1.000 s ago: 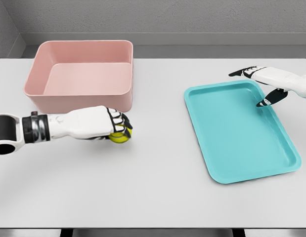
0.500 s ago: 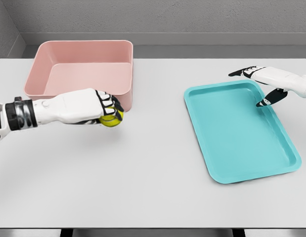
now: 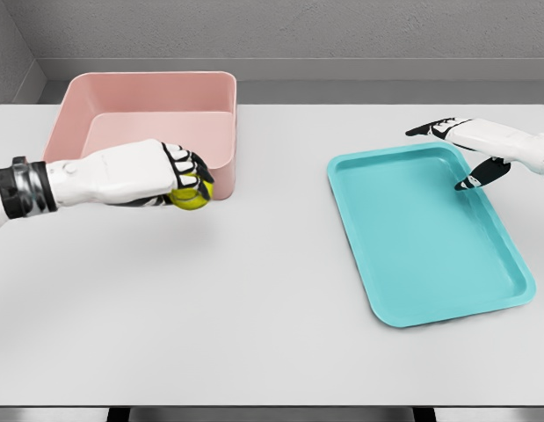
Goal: Put the tennis from the blue tray into the pink basket with both arms
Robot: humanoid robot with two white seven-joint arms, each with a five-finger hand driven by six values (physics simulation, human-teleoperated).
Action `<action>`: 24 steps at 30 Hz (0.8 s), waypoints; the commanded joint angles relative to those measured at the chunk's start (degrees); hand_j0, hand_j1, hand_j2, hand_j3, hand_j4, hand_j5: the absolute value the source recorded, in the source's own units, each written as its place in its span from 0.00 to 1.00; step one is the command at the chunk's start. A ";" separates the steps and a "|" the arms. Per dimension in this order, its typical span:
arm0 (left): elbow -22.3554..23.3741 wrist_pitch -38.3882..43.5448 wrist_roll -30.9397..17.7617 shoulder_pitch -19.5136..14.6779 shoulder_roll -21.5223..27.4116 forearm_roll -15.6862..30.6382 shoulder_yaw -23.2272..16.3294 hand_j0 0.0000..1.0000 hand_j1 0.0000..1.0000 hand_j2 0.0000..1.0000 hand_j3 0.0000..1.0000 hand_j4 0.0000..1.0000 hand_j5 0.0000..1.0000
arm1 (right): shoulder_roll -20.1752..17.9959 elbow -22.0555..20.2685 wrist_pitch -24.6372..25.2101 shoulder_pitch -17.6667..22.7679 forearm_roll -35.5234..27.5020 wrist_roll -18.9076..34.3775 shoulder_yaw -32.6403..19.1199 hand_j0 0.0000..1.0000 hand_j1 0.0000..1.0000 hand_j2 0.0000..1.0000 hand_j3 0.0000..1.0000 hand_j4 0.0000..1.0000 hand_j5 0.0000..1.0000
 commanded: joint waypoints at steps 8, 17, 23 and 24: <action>0.64 0.06 0.03 -0.62 1.02 1.27 0.35 0.58 0.58 0.58 0.58 0.58 0.58 | -0.06 -0.05 0.12 0.00 -0.36 -0.03 -0.07 1.00 1.00 1.00 1.00 1.00 1.00; 1.35 0.06 0.03 -1.41 0.93 1.44 0.88 0.58 0.58 0.58 0.58 0.58 0.58 | -0.06 -0.31 0.12 0.00 -0.45 -0.03 -0.07 1.00 1.00 1.00 1.00 1.00 1.00; 2.75 0.06 -0.05 -2.02 0.93 1.71 0.96 0.58 0.58 0.58 0.58 0.58 0.58 | -0.06 -0.31 0.12 0.00 -0.36 -0.03 0.02 1.00 1.00 1.00 1.00 1.00 1.00; 3.02 0.06 -0.05 -2.37 0.93 1.71 0.96 0.58 0.58 0.58 0.58 0.58 0.58 | -0.06 -0.31 0.12 0.00 -0.36 -0.03 0.02 1.00 1.00 1.00 1.00 1.00 1.00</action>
